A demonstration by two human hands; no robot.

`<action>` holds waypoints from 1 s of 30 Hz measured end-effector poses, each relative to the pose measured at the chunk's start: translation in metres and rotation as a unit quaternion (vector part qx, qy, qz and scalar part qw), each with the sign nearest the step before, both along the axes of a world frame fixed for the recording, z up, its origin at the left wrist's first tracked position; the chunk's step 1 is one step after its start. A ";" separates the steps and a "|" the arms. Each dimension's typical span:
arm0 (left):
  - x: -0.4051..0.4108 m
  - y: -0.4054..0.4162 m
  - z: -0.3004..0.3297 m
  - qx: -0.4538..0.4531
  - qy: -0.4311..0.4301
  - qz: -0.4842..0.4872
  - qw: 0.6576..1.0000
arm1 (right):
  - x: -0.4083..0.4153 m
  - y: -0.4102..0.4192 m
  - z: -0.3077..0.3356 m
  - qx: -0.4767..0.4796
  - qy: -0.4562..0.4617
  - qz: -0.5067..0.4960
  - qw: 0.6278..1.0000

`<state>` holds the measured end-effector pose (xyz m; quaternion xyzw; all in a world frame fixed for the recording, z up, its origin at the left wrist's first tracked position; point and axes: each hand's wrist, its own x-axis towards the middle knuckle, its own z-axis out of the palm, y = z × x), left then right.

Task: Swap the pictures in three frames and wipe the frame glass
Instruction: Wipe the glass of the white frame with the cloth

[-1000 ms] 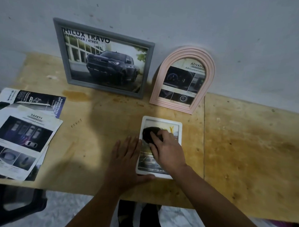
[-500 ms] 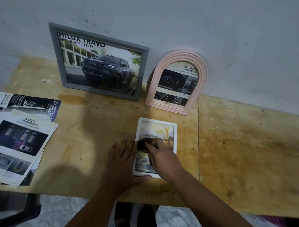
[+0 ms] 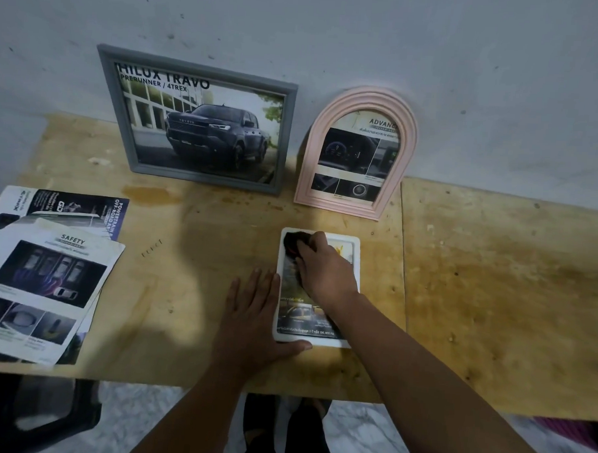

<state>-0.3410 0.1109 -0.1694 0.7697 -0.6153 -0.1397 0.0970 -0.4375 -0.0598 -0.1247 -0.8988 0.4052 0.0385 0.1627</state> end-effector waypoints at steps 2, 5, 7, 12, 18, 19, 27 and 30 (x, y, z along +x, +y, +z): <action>0.000 0.000 0.000 -0.007 -0.004 0.001 1.000 | -0.004 0.005 -0.001 -0.019 -0.002 0.026 0.999; -0.001 0.000 -0.002 -0.013 -0.004 0.006 1.000 | -0.019 0.025 -0.002 -0.011 -0.025 0.062 0.998; -0.002 0.000 -0.003 -0.028 -0.004 0.012 1.000 | -0.034 0.043 -0.002 0.019 -0.039 0.070 0.997; -0.002 0.002 -0.009 -0.067 -0.004 0.011 0.998 | -0.058 0.065 0.003 0.088 -0.049 0.104 0.989; 0.001 0.002 -0.008 -0.068 0.002 0.003 0.998 | -0.062 0.053 0.019 0.245 -0.057 0.096 0.963; 0.001 0.002 -0.007 -0.062 0.004 0.002 0.998 | -0.059 0.043 0.026 0.285 -0.083 0.074 0.952; 0.000 0.002 0.001 0.011 0.005 0.006 1.000 | -0.033 -0.028 0.007 0.039 -0.084 -0.068 0.993; 0.000 0.001 0.001 0.004 0.004 0.009 1.000 | -0.032 -0.013 -0.003 0.012 -0.055 -0.052 0.997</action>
